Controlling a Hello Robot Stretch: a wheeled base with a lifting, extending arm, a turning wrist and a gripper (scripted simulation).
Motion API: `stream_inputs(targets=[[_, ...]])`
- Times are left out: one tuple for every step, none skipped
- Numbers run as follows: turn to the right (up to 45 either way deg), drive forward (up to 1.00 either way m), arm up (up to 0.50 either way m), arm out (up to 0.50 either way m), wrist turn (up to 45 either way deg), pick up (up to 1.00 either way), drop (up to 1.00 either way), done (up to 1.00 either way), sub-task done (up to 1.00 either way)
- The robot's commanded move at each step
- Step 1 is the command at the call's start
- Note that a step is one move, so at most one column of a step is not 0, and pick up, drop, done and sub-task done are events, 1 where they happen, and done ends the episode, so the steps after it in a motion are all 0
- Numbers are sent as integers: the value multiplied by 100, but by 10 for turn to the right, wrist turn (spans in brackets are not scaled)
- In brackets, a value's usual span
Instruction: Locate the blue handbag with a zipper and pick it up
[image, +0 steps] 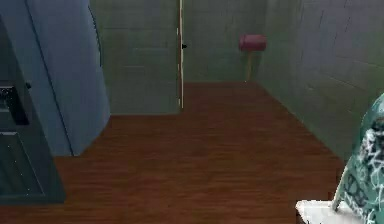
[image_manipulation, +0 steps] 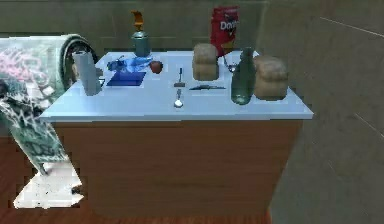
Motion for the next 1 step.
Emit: stream_inputs(targets=[[450, 0, 0, 0, 0, 0, 0, 0, 0]])
